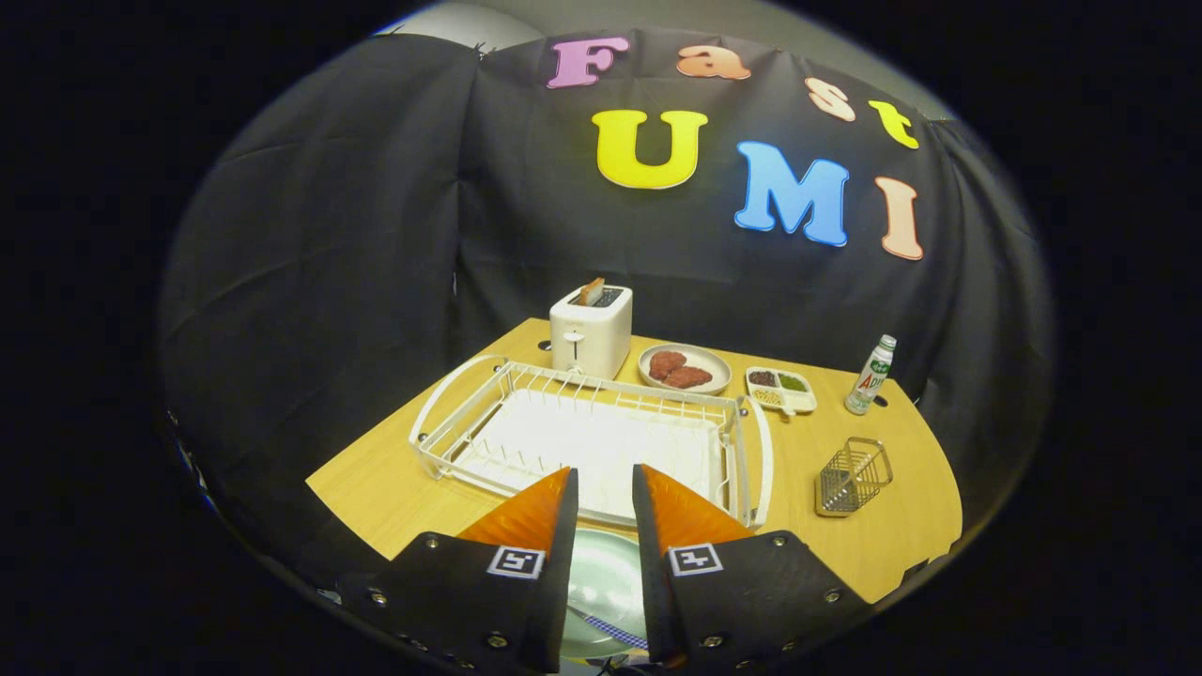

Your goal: Take the plate from the dish rack, then take the spoon from the basket and place it into the plate.

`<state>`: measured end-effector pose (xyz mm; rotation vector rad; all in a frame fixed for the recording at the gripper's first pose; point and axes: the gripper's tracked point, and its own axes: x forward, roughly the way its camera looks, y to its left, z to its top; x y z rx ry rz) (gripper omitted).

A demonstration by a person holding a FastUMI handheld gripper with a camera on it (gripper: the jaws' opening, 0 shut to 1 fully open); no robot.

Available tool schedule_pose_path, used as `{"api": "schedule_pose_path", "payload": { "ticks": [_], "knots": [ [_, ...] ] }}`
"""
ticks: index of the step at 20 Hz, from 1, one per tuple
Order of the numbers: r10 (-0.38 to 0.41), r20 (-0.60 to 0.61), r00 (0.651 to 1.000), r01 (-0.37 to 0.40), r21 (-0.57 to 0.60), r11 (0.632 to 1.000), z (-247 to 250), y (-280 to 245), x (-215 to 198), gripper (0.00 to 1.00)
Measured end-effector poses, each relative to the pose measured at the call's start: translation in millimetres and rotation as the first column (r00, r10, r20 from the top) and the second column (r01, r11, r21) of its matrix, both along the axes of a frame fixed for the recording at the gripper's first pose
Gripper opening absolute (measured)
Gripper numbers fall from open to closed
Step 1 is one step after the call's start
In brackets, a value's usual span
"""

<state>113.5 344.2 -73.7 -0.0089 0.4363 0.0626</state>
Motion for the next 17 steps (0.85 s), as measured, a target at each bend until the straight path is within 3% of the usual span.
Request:
{"api": "schedule_pose_path", "payload": {
  "ticks": [4, 9, 13, 17],
  "knots": [
    [-0.077, 0.165, 0.983, 0.08, -0.012, 0.997, 72.3, -42.7, 15.9, 0.34],
    [-0.192, 0.346, 0.918, 0.203, 0.006, 0.979, 153.9, -105.8, 29.4, 0.33],
    [-0.24, 0.423, 0.874, 0.257, 0.017, 0.966, 185.5, -138.5, 28.1, 0.33],
    [-0.255, 0.419, 0.872, 0.261, 0.045, 0.964, 185.8, -155.0, 24.9, 0.33]
  ]
}}
